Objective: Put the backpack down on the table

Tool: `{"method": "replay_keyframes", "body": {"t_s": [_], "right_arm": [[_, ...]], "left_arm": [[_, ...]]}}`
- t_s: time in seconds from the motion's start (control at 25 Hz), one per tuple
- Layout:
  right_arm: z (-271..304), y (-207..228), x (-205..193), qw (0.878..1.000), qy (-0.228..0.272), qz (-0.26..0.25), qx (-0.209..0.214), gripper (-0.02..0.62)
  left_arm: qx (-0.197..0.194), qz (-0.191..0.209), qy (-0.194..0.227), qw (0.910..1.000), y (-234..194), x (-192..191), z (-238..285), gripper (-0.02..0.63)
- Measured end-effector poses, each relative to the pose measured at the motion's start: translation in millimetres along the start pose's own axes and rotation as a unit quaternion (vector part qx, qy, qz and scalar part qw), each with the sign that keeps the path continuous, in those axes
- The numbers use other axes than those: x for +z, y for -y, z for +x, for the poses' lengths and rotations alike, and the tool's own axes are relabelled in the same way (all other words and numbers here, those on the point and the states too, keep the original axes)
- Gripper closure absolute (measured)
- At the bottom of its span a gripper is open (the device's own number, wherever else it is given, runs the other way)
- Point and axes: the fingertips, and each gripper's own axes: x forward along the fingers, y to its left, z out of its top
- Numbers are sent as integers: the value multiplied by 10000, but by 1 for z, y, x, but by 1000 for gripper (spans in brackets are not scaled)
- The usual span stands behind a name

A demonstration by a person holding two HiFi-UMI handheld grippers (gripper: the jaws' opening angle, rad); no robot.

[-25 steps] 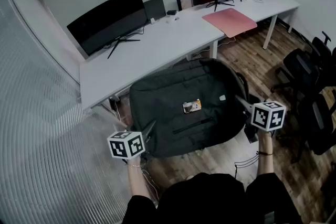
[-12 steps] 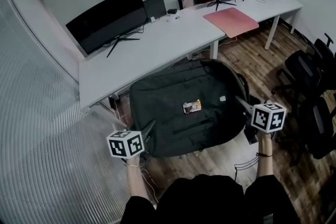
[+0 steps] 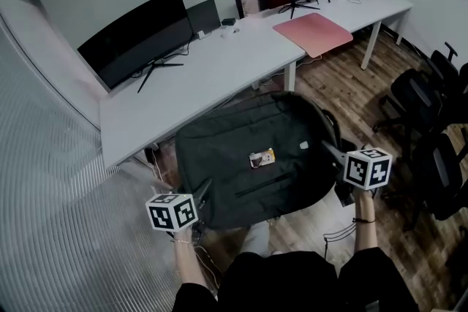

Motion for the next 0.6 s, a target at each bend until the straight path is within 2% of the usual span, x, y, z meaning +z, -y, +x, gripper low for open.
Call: {"method": "replay_keyframes", "body": {"t_s": [0.28,0.6], "right_arm": [[50,18,18,9998,-27,44,-209,437],[119,41,59,9988,18,150,-475,437]], "left_arm": [[-134,6,-112,9998,-33,29,48,446],[-371,95,-236,9990,-78,92,113,446]]}}
